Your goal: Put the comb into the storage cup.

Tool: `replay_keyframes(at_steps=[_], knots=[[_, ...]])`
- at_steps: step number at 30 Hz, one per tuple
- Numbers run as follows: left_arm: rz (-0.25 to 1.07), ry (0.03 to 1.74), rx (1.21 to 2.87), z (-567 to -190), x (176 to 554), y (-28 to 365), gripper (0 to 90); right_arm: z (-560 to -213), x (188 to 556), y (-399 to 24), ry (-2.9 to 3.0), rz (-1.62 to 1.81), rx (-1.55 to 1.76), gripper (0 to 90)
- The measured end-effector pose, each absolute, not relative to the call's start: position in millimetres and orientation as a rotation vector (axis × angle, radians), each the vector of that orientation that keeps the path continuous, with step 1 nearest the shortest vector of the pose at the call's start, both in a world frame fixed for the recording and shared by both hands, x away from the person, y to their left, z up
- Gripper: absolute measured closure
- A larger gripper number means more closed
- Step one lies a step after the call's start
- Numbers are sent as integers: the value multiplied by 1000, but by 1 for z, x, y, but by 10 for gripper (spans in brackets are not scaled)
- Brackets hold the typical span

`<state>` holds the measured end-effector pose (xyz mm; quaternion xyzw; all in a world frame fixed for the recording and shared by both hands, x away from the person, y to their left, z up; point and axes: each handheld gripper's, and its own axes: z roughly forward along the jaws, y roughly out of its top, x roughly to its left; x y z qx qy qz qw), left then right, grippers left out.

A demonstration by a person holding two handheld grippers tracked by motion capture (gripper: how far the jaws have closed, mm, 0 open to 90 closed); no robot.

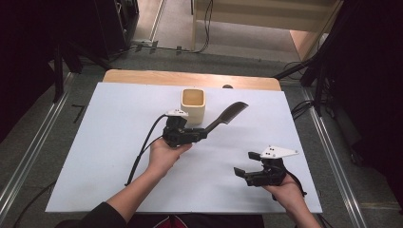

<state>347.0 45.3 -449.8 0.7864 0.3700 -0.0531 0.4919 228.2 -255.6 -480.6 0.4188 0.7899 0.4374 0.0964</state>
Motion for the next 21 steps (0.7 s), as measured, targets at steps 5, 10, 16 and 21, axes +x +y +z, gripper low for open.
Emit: replay_keyframes(at_steps=[5, 10, 16, 21], knots=[[-141, 906, 1871, -452, 341, 37, 734, -476, 227, -254, 2291, 1341, 1248, 150], [-151, 910, 1844, -454, 337, 28, 734, -468, 225, -251, 2266, 1378, 1221, 142], [-126, 916, 1793, -455, 334, 24, 734, -455, 225, -249, 2221, 1376, 1255, 142], [-90, 929, 1742, -464, 330, 24, 734, -447, 230, -251, 2166, 1396, 1347, 142]])
